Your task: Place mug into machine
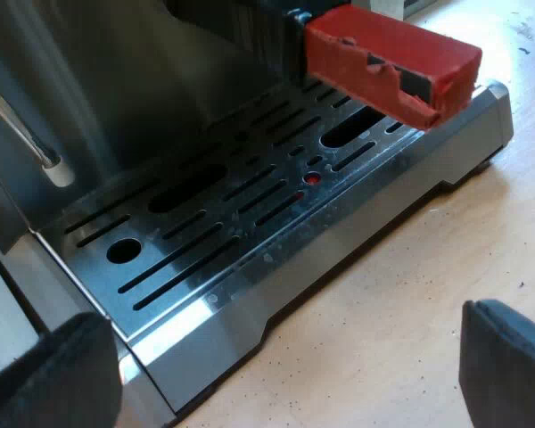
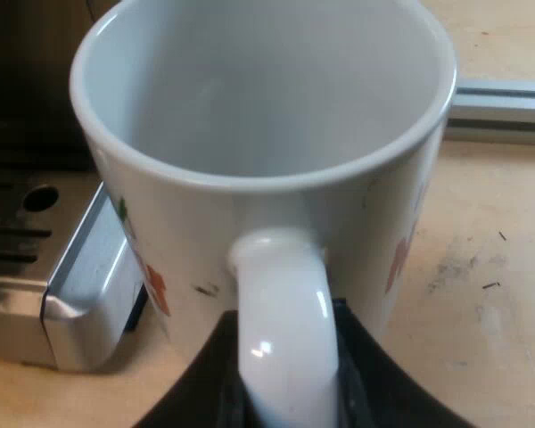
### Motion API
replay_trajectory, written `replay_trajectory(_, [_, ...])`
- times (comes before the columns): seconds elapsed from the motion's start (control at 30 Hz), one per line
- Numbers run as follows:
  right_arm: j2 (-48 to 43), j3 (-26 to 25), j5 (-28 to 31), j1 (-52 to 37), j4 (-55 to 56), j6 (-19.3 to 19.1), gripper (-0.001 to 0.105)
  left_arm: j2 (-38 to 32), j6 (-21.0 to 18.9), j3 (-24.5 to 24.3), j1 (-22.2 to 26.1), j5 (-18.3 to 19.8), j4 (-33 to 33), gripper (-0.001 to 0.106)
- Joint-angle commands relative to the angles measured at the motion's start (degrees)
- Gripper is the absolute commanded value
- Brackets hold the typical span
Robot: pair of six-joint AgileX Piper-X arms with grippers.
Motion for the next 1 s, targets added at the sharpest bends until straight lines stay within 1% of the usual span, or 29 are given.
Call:
replay_trajectory(0.03, [-4.0, -2.2, -1.3, 0.1, 4.5, -2.0, 0.000, 0.2, -0.7, 0.5, -0.3, -1.7, -0.3, 0.078])
replay_trajectory(0.13, [-6.8, -3.2, -4.3, 0.1, 9.4, -3.0, 0.000, 0.2, -0.7, 2.1, -0.3, -3.8, -2.7, 0.078])
replay_trajectory(0.2, [-8.0, -4.1, -5.9, 0.1, 13.0, -3.6, 0.000, 0.2, -0.7, 3.1, -0.3, -3.9, -5.6, 0.078])
replay_trajectory(0.27, [-8.3, -4.3, -6.8, 0.1, 14.3, -3.9, 0.000, 0.2, -0.7, 3.2, -0.3, -3.9, -6.9, 0.078])
replay_trajectory(0.4, [-8.3, -4.3, -9.6, 0.1, 14.4, -4.0, 0.000, 0.2, -0.7, 3.4, -0.3, -3.9, -7.2, 0.078])
replay_trajectory(0.5, [-8.3, -4.3, -10.1, 0.1, 14.4, -4.1, 0.000, 0.2, -0.7, 3.8, -0.3, -4.1, -7.6, 0.078])
replay_trajectory(0.6, [-7.9, -4.3, -10.5, 0.1, 14.4, -4.1, 0.000, 0.2, -0.7, 4.6, -0.3, -6.0, -7.4, 0.078])
replay_trajectory(0.67, [-7.4, -4.3, -10.6, 0.1, 14.2, -4.1, 0.000, 0.3, -0.7, 5.1, -0.3, -6.5, -7.9, 0.078])
replay_trajectory(0.73, [-6.4, -4.3, -12.4, 0.1, 13.7, -4.8, 0.000, 0.3, -0.7, 5.2, -0.3, -6.8, -8.1, 0.078])
replay_trajectory(0.77, [-5.7, -4.3, -13.3, 0.5, 12.9, -6.0, 0.000, 0.3, -0.7, 5.2, -0.3, -6.8, -8.1, 0.078])
replay_trajectory(0.8, [-5.0, -4.3, -13.5, 1.4, 11.6, -6.6, 0.000, 0.3, -0.7, 5.2, -0.3, -6.8, -8.8, 0.078])
replay_trajectory(0.93, [-3.1, -4.3, -12.7, 5.1, 7.6, -6.5, 0.000, 0.3, -0.7, 5.2, -0.3, -6.8, -10.2, 0.078])
replay_trajectory(1.0, [-1.3, -4.3, -9.5, 9.3, 5.6, -6.5, 0.000, 0.3, -0.7, 5.2, -0.3, -6.8, -10.2, 0.078])
